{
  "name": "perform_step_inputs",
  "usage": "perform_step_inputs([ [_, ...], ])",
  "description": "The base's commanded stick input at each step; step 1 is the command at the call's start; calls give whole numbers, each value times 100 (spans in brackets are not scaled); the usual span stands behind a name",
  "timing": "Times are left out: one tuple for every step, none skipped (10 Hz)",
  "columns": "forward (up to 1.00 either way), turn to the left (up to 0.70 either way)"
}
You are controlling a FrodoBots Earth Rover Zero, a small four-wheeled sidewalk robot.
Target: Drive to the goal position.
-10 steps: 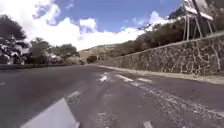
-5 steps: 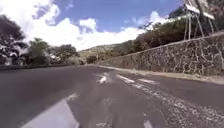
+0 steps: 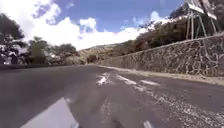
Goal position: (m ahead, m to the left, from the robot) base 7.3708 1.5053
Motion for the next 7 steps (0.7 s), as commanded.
perform_step_inputs([
  [45,0],
  [45,0],
  [45,0],
  [45,0],
  [45,0],
  [45,0],
  [45,0],
])
